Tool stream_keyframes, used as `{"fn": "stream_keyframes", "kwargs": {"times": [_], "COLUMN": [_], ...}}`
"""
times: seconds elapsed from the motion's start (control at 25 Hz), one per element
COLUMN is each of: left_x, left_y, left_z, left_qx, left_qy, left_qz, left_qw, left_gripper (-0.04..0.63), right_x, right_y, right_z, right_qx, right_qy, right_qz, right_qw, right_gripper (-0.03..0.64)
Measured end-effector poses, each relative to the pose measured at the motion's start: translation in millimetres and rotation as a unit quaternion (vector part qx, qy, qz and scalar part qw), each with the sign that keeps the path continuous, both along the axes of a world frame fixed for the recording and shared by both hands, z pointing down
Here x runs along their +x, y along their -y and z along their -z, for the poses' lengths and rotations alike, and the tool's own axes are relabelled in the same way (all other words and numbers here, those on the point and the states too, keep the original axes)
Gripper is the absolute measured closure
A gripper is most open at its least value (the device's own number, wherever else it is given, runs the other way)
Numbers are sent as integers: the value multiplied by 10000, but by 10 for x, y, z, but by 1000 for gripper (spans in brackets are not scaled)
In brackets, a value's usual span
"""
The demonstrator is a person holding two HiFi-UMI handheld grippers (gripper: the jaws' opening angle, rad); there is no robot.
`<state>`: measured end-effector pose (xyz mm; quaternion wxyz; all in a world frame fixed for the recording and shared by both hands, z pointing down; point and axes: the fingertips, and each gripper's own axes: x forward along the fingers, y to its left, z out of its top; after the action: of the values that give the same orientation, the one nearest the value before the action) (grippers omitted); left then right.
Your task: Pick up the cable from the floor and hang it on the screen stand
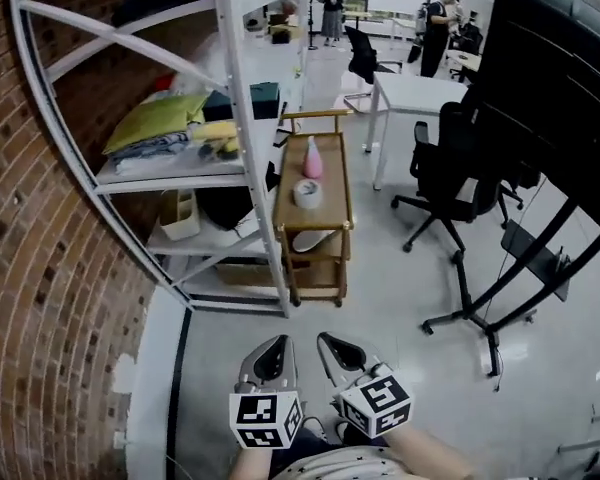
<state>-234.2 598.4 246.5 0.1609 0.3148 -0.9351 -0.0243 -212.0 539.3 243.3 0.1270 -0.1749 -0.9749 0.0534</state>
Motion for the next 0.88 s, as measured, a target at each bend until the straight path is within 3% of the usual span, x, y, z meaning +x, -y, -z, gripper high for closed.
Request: {"fn": "stream_keyframes", "kwargs": {"times": [0.2, 0.4, 0.88], "left_x": [73, 350, 947], "left_y": [732, 1388, 2940], "left_z": [-100, -209, -320], "left_qx": [9, -57, -148], "left_qy": [-105, -212, -294], "left_qz": [-1082, -1994, -2893], "left_qw": [9941, 9797, 9567], "left_gripper": [588, 588, 588], "right_x": [235, 619, 1294], "right_y": [772, 1362, 2768], "right_z": [-97, -211, -328], "right_qx": [-12, -83, -109], "right_qy": [-94, -249, -321], "right_qz": [-1245, -2171, -2982], "right_qw": [9922, 9758, 9539], "right_gripper": [618, 618, 618]}}
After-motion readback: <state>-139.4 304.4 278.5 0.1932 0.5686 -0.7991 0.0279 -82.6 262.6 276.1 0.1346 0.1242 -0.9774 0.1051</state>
